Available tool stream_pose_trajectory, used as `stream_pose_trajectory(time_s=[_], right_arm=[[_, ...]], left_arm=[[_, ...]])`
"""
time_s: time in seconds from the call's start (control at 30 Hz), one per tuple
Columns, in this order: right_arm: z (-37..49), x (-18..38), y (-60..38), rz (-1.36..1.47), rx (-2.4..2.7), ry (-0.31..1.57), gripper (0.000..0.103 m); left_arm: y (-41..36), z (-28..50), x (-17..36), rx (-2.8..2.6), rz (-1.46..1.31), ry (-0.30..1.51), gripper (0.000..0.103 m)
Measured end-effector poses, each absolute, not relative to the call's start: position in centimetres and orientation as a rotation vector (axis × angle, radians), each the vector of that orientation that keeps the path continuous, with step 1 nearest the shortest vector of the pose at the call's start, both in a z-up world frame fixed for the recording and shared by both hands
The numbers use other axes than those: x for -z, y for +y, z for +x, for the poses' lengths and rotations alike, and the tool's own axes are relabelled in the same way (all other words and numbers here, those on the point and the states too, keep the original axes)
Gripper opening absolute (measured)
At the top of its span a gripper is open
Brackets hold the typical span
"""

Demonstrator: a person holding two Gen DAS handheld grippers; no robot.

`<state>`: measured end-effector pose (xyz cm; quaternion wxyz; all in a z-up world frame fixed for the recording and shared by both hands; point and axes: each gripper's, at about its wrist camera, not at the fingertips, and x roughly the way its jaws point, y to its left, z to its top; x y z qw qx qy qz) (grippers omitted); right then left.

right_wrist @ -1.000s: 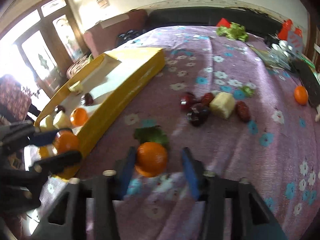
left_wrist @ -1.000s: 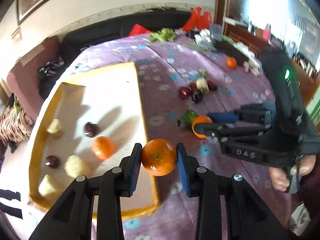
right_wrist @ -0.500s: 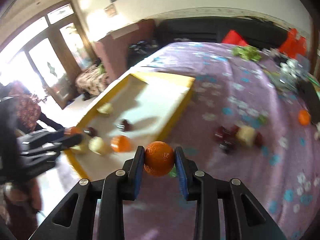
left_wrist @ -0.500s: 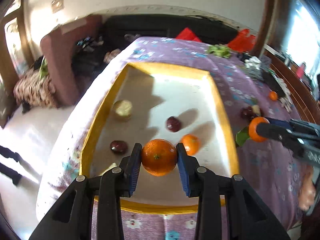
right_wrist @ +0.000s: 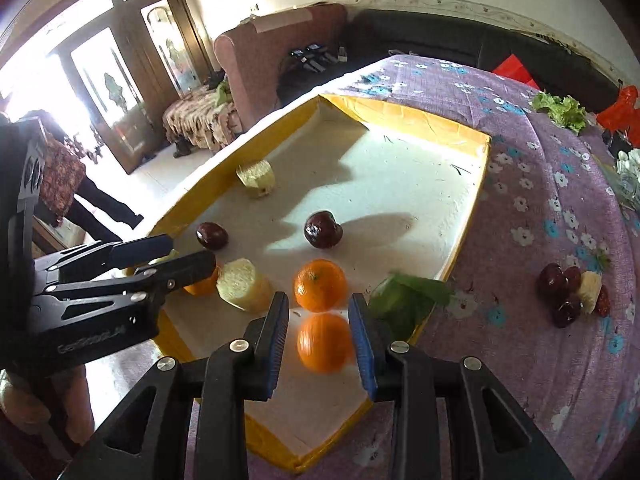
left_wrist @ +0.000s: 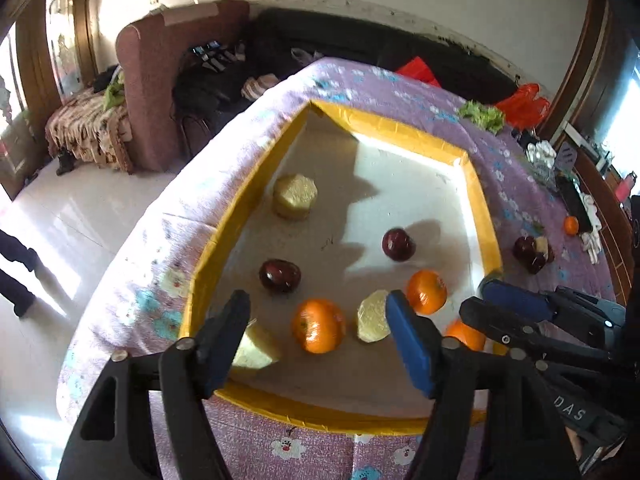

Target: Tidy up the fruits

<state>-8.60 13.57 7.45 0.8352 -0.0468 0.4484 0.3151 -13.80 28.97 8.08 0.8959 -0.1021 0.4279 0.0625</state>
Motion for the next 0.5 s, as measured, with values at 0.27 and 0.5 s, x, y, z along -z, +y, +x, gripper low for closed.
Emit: stream_pose_trajectory(time_s=[0.27, 0.5], right_arm=[[-9.4, -12.3, 7.3, -0.014, -0.590, 0.799, 0.057], [-10.3, -20.4, -4.3, 0.020, -0.347, 0.650, 0.056]], left_arm=[[26.6, -16.5, -12.3, -0.106, -0.207, 0.801, 0.079], [21.3, -19.1, -20.5, 0.049, -0.099, 0.636, 0.079]])
